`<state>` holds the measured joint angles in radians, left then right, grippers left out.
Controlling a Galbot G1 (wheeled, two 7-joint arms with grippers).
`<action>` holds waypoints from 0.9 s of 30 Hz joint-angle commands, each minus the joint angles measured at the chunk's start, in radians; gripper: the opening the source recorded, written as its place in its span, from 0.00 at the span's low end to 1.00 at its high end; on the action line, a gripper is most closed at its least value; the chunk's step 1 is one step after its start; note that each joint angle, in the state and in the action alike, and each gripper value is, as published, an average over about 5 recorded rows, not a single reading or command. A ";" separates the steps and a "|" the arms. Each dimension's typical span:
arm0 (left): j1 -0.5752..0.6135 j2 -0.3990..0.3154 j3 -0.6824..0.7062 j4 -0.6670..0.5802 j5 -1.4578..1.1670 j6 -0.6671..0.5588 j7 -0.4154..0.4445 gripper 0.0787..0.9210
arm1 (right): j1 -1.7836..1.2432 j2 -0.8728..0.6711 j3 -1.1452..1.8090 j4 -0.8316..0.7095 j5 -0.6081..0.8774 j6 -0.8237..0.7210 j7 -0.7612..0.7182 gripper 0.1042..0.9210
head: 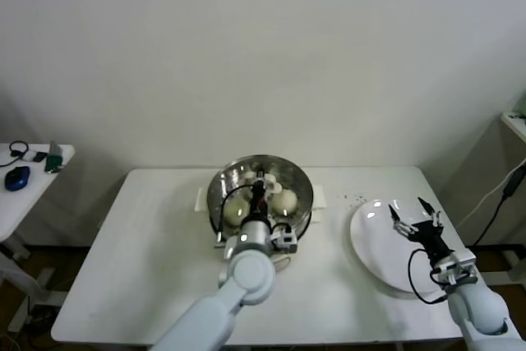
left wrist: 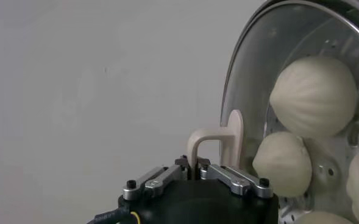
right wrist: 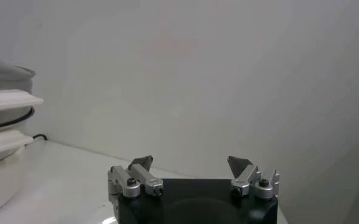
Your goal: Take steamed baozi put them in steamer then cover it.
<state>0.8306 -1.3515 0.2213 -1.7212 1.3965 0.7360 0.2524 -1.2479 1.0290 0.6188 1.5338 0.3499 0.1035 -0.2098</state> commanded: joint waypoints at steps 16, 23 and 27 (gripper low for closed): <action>0.056 0.074 -0.021 -0.175 -0.038 0.049 0.025 0.51 | -0.002 0.009 0.006 0.042 0.036 -0.089 0.030 0.88; 0.130 0.121 -0.054 -0.302 -0.086 0.049 0.032 0.76 | 0.002 0.014 0.014 0.055 0.044 -0.137 0.049 0.88; 0.200 0.155 -0.090 -0.382 -0.137 0.049 0.030 0.86 | -0.002 0.016 0.015 0.067 0.058 -0.141 0.058 0.88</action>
<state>0.9203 -1.2569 0.1771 -1.9185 1.3353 0.7365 0.2823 -1.2485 1.0427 0.6326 1.5791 0.3815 0.0113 -0.1716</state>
